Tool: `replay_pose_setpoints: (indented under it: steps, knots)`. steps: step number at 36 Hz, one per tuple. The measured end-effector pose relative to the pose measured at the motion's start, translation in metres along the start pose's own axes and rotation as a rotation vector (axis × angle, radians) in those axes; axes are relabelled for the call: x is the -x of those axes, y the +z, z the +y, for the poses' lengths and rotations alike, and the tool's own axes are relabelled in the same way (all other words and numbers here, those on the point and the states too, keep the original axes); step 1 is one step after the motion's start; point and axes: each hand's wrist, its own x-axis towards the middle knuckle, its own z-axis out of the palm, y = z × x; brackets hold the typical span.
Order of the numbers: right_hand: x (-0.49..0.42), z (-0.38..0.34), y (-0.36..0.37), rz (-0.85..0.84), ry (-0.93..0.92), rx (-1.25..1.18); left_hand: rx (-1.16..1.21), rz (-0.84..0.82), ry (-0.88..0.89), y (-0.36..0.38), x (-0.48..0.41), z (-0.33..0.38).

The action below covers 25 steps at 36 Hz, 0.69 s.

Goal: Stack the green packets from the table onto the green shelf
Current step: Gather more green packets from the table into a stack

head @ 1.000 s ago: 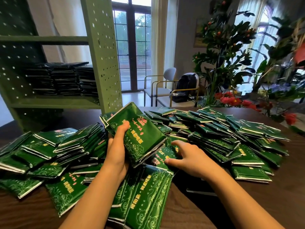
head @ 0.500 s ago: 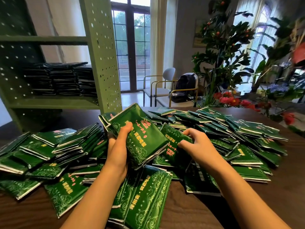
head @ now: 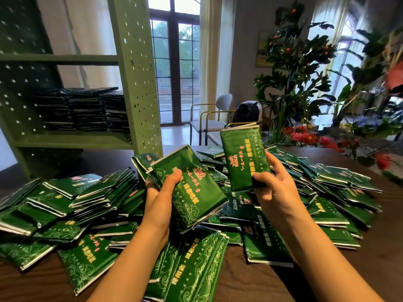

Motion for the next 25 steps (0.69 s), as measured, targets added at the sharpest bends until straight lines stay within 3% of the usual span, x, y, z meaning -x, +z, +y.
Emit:
replay_pose_setpoints:
  steps: [8,25]
  knots:
    - [-0.001,-0.0029,0.0005,-0.048,-0.015,-0.099,-0.052,-0.01,0.004,0.0008,0.0026,0.0004]
    - [0.0019,-0.0047,0.002,-0.064,-0.013,-0.046,-0.103,-0.103,-0.041,0.0052,0.0098,0.003]
